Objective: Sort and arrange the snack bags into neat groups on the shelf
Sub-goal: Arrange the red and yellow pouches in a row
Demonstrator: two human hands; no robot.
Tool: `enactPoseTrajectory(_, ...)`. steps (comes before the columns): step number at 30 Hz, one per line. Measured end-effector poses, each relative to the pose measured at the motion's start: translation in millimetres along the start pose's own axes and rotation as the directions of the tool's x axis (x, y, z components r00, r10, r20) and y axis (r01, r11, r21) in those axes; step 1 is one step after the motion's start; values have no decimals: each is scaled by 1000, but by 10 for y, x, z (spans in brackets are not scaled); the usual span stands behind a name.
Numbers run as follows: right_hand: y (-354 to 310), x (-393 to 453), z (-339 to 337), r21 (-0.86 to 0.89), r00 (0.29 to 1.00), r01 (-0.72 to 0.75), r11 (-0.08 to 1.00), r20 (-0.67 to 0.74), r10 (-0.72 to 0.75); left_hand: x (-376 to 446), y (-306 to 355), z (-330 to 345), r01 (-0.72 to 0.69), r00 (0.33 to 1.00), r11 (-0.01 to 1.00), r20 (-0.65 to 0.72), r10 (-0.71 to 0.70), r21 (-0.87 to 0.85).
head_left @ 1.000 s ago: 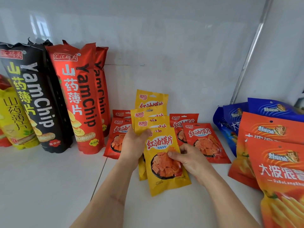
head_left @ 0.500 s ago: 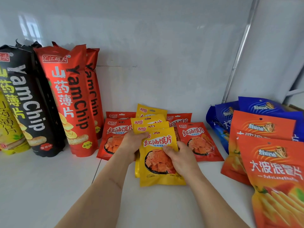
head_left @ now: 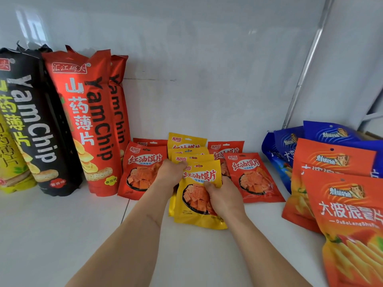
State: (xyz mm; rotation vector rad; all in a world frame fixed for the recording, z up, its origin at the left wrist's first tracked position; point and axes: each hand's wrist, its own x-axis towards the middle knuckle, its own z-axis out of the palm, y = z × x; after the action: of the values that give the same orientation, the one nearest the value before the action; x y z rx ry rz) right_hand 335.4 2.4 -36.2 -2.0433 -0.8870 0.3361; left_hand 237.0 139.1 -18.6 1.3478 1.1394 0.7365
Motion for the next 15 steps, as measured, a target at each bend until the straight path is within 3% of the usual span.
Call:
enactPoseTrajectory(4,-21,-7,20,-19,999,11,1000,-31,-12,-217,182,-32,-45,999,993,-25,48,109)
enactPoseTrajectory(8,-44,-17,-12,-28,999,3,1000,-48,-4,-324,195,-2,-168,981,949,-47,187,265)
enactPoseTrajectory(15,-80,-100,-40,-98,995,47,994,-81,-54,-528,33,52,-396,895,750,38,445,530)
